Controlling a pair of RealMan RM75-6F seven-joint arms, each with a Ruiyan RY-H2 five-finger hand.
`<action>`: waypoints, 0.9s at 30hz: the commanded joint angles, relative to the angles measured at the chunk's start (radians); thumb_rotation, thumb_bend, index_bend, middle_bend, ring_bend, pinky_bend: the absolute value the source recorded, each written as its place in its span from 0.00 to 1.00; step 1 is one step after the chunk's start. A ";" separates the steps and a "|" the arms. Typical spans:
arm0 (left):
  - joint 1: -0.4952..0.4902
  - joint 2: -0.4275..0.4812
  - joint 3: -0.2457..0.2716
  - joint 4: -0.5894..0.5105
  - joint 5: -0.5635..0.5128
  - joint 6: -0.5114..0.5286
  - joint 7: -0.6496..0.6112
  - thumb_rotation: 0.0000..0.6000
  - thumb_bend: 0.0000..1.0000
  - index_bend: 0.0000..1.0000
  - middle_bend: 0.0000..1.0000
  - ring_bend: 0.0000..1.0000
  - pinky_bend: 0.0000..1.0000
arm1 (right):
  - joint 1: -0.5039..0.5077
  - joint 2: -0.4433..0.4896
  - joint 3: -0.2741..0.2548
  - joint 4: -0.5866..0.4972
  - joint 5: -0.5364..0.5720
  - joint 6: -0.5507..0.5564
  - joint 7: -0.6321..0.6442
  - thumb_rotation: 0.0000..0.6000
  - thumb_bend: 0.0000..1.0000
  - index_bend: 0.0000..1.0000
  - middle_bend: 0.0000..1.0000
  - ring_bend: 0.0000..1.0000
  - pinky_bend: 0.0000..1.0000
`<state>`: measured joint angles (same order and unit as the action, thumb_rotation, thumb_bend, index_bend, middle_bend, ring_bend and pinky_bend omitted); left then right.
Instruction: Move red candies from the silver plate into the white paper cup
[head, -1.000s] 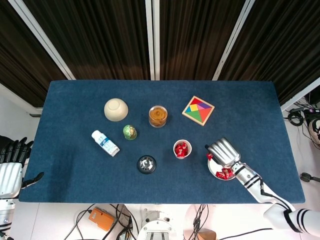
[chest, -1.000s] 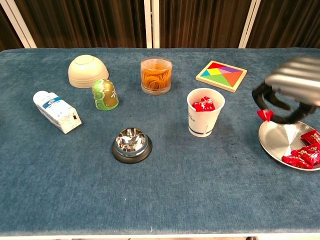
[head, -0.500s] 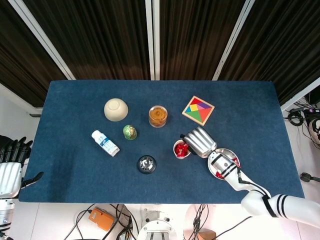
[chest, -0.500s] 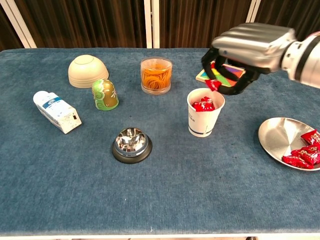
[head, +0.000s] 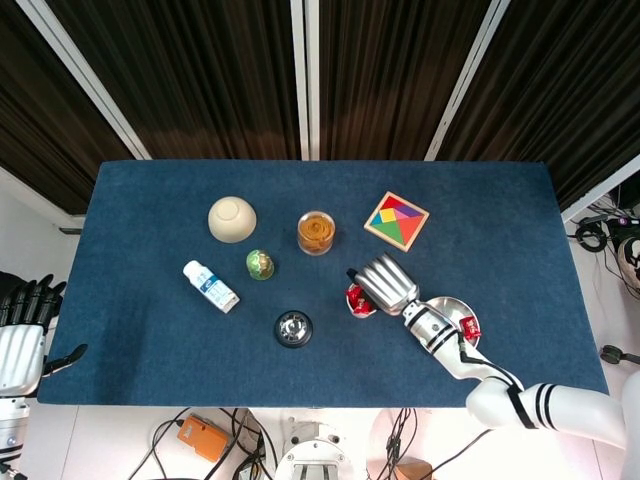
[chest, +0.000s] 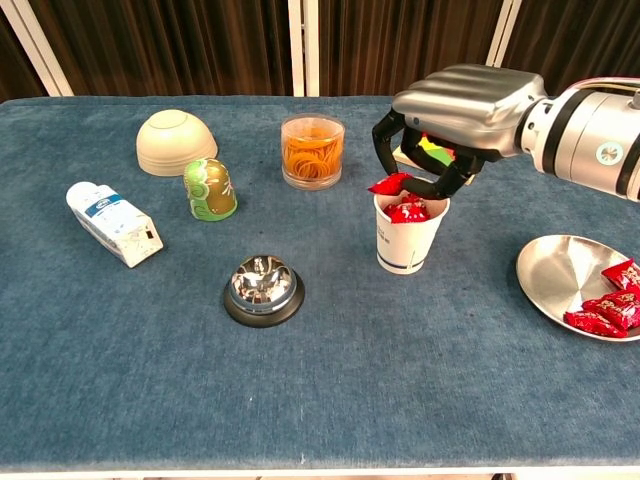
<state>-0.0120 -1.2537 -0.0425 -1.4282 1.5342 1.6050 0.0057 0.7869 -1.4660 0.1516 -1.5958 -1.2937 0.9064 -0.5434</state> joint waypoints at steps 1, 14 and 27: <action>-0.001 -0.002 0.000 0.002 0.000 -0.001 -0.002 1.00 0.00 0.09 0.01 0.00 0.00 | -0.002 0.007 -0.007 -0.004 0.006 0.004 -0.006 1.00 0.58 0.53 0.83 1.00 1.00; -0.014 -0.008 -0.006 0.011 0.005 -0.010 -0.011 1.00 0.00 0.09 0.01 0.00 0.00 | -0.096 0.123 -0.022 -0.083 -0.021 0.159 0.043 1.00 0.35 0.47 0.83 1.00 1.00; -0.020 -0.002 -0.005 0.002 0.011 -0.009 -0.016 1.00 0.00 0.09 0.01 0.00 0.00 | -0.462 0.372 -0.150 -0.134 -0.159 0.586 0.294 1.00 0.35 0.12 0.21 0.04 0.16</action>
<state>-0.0318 -1.2558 -0.0480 -1.4254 1.5454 1.5959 -0.0098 0.4086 -1.1465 0.0501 -1.7273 -1.4054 1.4110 -0.3277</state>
